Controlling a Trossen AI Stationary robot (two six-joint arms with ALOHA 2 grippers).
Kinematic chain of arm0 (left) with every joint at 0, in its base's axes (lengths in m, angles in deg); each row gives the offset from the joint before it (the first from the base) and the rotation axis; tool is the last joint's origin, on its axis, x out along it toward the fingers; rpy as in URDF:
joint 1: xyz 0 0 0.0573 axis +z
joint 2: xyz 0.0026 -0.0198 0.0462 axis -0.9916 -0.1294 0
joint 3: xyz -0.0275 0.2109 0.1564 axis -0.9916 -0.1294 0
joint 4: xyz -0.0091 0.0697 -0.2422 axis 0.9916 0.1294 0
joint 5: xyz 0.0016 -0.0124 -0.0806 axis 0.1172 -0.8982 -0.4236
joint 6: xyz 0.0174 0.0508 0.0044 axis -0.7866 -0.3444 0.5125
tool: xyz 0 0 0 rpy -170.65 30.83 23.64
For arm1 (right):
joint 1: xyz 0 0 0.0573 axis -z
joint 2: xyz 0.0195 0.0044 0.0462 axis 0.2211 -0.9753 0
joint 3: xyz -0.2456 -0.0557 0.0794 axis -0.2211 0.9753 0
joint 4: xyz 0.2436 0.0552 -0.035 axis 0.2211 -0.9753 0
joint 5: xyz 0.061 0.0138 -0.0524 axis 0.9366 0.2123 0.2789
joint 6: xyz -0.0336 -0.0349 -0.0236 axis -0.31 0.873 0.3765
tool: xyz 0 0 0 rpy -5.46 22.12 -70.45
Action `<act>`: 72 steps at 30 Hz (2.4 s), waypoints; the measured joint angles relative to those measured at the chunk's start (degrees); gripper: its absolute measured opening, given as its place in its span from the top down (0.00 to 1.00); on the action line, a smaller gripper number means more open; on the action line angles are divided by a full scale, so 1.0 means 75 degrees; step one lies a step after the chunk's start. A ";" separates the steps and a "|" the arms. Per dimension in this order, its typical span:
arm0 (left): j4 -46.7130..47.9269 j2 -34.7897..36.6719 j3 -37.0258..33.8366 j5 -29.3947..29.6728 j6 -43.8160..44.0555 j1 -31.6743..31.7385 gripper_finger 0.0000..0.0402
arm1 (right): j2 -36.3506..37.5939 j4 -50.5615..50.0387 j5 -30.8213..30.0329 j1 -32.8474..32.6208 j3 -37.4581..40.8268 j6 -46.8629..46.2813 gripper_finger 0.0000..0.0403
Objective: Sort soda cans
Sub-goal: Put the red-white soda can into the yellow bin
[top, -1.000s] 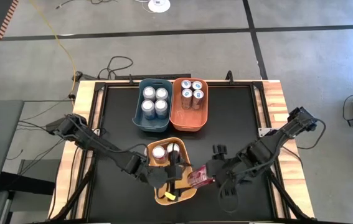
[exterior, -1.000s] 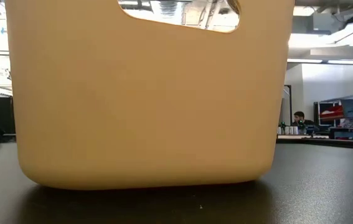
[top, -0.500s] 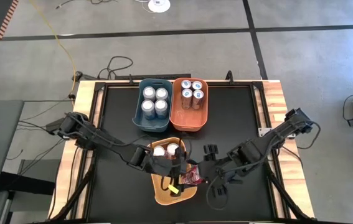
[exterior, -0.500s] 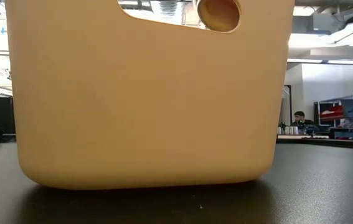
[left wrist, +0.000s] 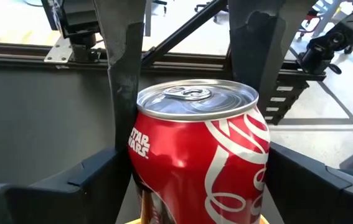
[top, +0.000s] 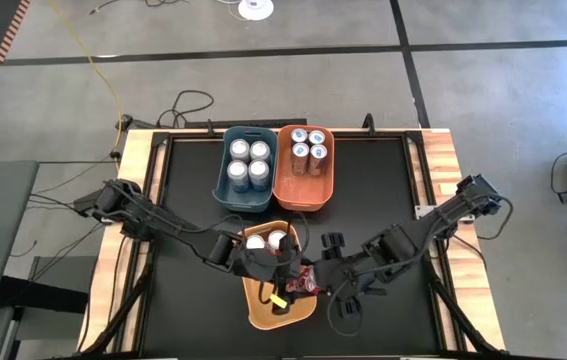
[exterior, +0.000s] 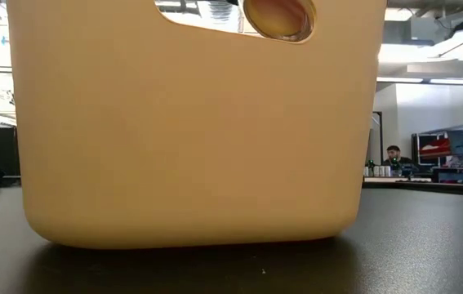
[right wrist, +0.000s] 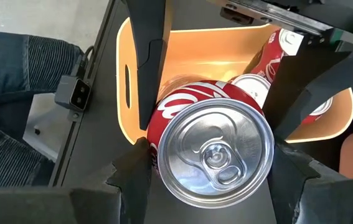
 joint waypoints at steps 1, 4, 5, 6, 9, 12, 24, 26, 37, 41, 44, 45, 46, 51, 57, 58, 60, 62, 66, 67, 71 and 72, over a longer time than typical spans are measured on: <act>0.0006 0.0000 0.0000 0.0003 -0.0002 0.0002 0.19 | 0.0000 -0.0013 0.0006 0.0005 0.0000 0.0013 0.41; 0.0023 0.0000 0.0000 0.0021 -0.0012 0.0009 0.21 | 0.0000 -0.0012 0.0025 0.0009 0.0003 0.0059 0.40; 0.0015 0.0000 0.0000 0.0032 -0.0038 0.0009 0.22 | 0.0000 -0.0007 0.0022 0.0009 0.0003 0.0062 0.40; -0.0004 0.0000 0.0000 0.0043 -0.0092 0.0009 0.24 | 0.0000 -0.0006 0.0017 0.0016 0.0003 0.0068 0.40; -0.0067 0.0000 0.0000 0.0068 -0.0173 0.0009 0.26 | 0.0009 -0.0017 0.0016 0.0024 0.0003 0.0076 0.38; -0.0149 0.0000 0.0000 0.0076 -0.0243 0.0009 0.26 | 0.0020 -0.0015 0.0001 0.0023 0.0003 0.0080 0.33; 0.0282 0.0481 0.0017 0.1161 -0.0617 -0.0539 0.26 | 0.0938 -0.0382 -0.2057 -0.0853 -0.0017 -0.0484 0.17; 0.0584 0.0592 0.0017 0.1453 -0.0573 -0.0755 0.26 | 0.1291 -0.0409 -0.2692 -0.1189 0.0018 -0.0693 0.16; 0.0903 0.0606 -0.0756 0.5332 0.0637 -0.2570 0.26 | 0.2159 -0.1152 -0.5179 -0.3119 0.0448 -0.2629 0.17; -0.0640 0.0606 -0.2150 0.6759 0.1208 -0.2873 0.26 | 0.2082 -0.1170 -0.5561 -0.3438 0.0736 -0.3085 0.17; -0.2111 0.0606 -0.3237 0.7030 0.1489 -0.2830 0.26 | 0.1937 -0.1164 -0.5585 -0.3398 0.0787 -0.3223 0.17; -0.2527 0.0606 -0.3555 0.7047 0.1504 -0.2785 0.26 | 0.1880 -0.1152 -0.5585 -0.3380 0.0787 -0.3225 0.17; -0.2905 0.0606 -0.3861 0.7040 0.1506 -0.2738 0.26 | 0.1850 -0.1143 -0.5588 -0.3330 0.0790 -0.3220 0.17; -0.3985 0.0606 -0.4793 0.7057 0.1529 -0.2565 0.26 | 0.1749 -0.1128 -0.5585 -0.3063 0.0793 -0.3128 0.17; -0.4172 0.0492 -0.5019 0.6989 0.1716 -0.2442 0.26 | 0.1746 -0.1124 -0.5585 -0.2744 0.0791 -0.2928 0.17; -0.4281 0.0406 -0.5015 0.6970 0.1680 -0.2429 0.26 | 0.1746 -0.1123 -0.5582 -0.2718 0.0793 -0.2925 0.17; -0.4593 0.0193 -0.5009 0.6915 0.1505 -0.2395 0.26 | 0.1746 -0.1120 -0.5575 -0.2663 0.0791 -0.2925 0.17; -0.4880 -0.0010 -0.4945 0.6789 0.1351 -0.2358 0.26 | 0.1746 -0.1095 -0.5572 -0.2640 0.0790 -0.2923 0.17; -0.4923 -0.0220 -0.4827 0.6714 0.1075 -0.2359 0.26 | 0.1746 -0.1003 -0.5543 -0.2706 0.0790 -0.2907 0.17; -0.4911 -0.0240 -0.4803 0.6699 0.1033 -0.2356 0.26 | 0.1746 -0.0981 -0.5527 -0.2730 0.0790 -0.2905 0.17; -0.4788 -0.0243 -0.4781 0.6633 0.1171 -0.2295 0.22 | 0.1746 -0.0951 -0.5420 -0.2821 0.0790 -0.2905 0.17; -0.4743 -0.0242 -0.4779 0.6529 0.1254 -0.2265 0.20 | 0.1746 -0.0951 -0.5387 -0.2820 0.0790 -0.2905 0.17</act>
